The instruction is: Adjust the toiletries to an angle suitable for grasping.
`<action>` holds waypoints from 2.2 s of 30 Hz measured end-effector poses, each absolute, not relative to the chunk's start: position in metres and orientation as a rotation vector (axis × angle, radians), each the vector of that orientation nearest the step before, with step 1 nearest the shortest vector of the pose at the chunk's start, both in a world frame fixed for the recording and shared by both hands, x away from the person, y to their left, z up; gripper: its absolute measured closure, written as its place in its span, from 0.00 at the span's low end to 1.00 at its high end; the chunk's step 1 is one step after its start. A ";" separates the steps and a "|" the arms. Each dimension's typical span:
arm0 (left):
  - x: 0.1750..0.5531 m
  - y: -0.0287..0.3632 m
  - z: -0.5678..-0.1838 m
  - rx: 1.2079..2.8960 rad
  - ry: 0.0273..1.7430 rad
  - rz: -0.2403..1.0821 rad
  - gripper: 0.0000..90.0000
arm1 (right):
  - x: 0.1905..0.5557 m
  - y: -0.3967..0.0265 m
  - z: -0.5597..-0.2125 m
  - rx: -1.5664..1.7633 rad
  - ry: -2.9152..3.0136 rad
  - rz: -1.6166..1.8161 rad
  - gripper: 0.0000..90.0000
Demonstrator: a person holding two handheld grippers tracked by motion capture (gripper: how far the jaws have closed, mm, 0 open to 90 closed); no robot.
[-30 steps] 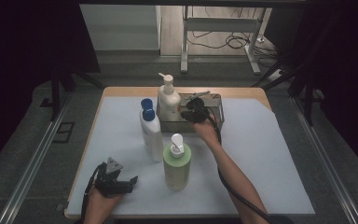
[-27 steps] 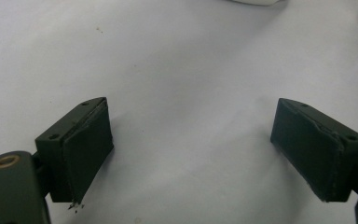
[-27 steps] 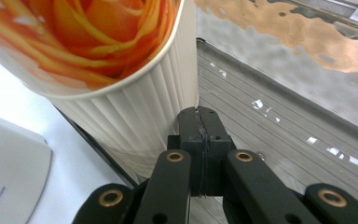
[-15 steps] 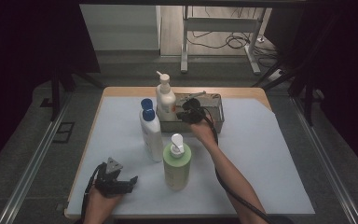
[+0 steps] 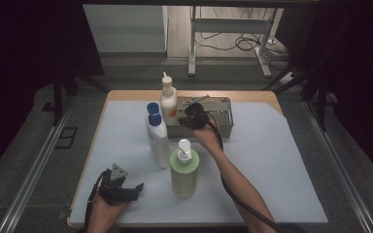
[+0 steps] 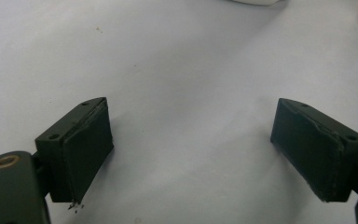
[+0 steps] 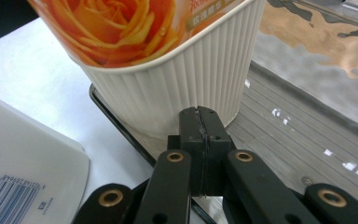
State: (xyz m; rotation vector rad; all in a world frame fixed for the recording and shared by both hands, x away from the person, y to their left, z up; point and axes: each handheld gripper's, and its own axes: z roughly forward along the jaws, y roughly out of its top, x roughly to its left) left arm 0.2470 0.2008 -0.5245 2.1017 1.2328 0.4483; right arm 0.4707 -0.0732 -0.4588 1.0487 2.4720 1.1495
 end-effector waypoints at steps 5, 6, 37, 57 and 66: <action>0.247 0.201 -0.524 2.103 1.233 0.447 0.13 | 0.472 -0.075 -0.458 1.066 2.471 1.181 1.00; 0.247 0.201 -0.524 2.103 1.233 0.447 0.13 | 0.472 -0.075 -0.458 1.067 2.470 1.182 1.00; 0.247 0.201 -0.524 2.102 1.232 0.448 0.13 | 0.452 -0.098 -0.438 1.005 2.450 1.183 0.57; 0.247 0.201 -0.525 2.102 1.231 0.450 0.13 | 0.424 -0.120 -0.424 0.893 2.464 1.191 0.35; 0.247 0.201 -0.525 2.103 1.231 0.452 0.13 | 0.405 -0.132 -0.425 0.833 2.488 1.182 0.28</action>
